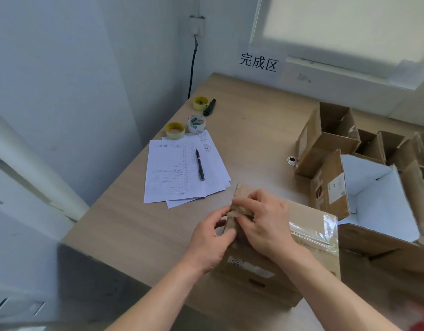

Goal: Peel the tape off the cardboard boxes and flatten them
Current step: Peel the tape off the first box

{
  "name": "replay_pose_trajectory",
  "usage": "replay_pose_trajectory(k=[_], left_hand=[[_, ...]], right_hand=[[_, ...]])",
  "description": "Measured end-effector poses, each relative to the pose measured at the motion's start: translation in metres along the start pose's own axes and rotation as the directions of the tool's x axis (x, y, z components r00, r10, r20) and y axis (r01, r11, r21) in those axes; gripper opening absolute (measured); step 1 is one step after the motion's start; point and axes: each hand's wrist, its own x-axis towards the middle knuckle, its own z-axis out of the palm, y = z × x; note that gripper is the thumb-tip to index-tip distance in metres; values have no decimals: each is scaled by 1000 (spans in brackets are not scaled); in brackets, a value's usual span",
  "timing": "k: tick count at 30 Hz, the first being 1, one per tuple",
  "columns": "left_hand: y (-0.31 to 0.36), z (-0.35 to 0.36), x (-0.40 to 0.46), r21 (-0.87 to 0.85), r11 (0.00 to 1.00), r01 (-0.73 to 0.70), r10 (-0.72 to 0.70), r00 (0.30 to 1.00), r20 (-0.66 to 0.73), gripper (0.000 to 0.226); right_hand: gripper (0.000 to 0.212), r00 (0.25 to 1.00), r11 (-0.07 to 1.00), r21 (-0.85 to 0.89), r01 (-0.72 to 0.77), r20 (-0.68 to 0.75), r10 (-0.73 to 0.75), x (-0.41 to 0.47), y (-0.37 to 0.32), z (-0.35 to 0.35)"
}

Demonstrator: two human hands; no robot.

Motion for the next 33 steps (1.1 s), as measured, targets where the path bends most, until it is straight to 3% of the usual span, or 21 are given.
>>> replay_pose_trajectory(k=[3, 8, 12, 17, 21, 23, 28, 33], left_hand=[[-9, -4, 5, 11, 1000, -19, 18, 999, 34, 51], [-35, -7, 0, 60, 998, -13, 6, 992, 124, 79], [-53, -5, -2, 173, 981, -85, 54, 983, 174, 87], [-49, -6, 24, 324, 932, -162, 74, 961, 267, 96], [-39, -10, 53, 498, 861, -98, -113, 919, 377, 92], [-36, -12, 63, 521, 851, -67, -161, 911, 380, 95], [-33, -17, 74, 516, 856, -34, -202, 896, 395, 90], [-35, -19, 74, 501, 865, -9, -223, 888, 402, 92]], right_hand=[[7, 998, 996, 87, 3, -61, 2, -3, 2, 3], [8, 993, 980, 161, 120, -41, -115, -31, 2, 3], [9, 991, 969, 205, 137, -17, -136, -47, 13, 7], [5, 998, 955, 292, 46, 33, -58, -24, 27, 5], [10, 965, 832, 503, -234, 223, 137, -6, 47, 11], [11, 955, 795, 541, -275, 250, 160, 0, 56, 16], [16, 963, 823, 534, -194, 263, 57, 0, 64, 18], [64, 971, 924, 369, 98, 166, -169, -4, 64, 22]])
